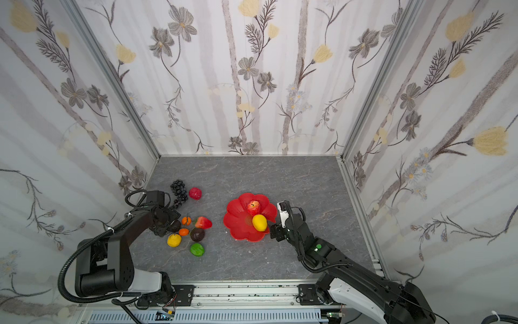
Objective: Arrange fruit in a fruit bowl
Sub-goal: Pick up the fruit from the middle-left of the table.
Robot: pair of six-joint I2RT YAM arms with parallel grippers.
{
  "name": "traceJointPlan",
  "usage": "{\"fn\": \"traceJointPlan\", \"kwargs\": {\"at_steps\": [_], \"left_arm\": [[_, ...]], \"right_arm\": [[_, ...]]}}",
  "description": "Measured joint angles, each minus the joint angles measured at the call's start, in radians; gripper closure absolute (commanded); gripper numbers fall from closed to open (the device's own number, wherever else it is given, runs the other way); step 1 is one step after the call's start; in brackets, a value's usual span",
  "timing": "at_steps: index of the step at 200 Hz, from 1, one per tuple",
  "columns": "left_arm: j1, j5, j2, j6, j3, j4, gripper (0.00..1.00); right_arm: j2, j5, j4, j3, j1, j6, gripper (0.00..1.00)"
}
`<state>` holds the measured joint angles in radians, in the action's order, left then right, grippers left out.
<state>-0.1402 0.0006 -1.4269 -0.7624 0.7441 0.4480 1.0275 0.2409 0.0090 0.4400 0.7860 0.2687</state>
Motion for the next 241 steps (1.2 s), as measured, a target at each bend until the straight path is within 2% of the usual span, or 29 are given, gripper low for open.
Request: {"fn": "traceJointPlan", "kwargs": {"at_steps": [61,110,144,185,211,241], "left_arm": [[0.0,0.0,-0.022,0.0,0.001,-0.027,0.38],[-0.001,0.0,0.021,0.0,-0.007,-0.029,0.43],[-0.001,-0.001,0.127,0.0,-0.027,-0.028,0.46],[0.012,-0.004,0.331,0.001,-0.013,-0.002,0.46],[0.07,0.003,0.414,0.029,0.034,0.011,0.46],[0.244,0.055,0.437,0.103,0.098,-0.016,0.46]], "right_arm": [[0.01,0.0,0.0,0.004,0.0,0.0,0.13],[0.013,0.0,0.0,0.004,0.0,0.0,0.12],[0.013,0.0,0.0,0.004,0.0,0.0,0.12],[0.013,0.0,0.001,0.004,0.0,0.003,0.12],[0.007,0.0,0.001,0.004,0.0,0.012,0.12],[-0.021,-0.003,-0.013,0.03,0.0,0.058,0.12]]}}
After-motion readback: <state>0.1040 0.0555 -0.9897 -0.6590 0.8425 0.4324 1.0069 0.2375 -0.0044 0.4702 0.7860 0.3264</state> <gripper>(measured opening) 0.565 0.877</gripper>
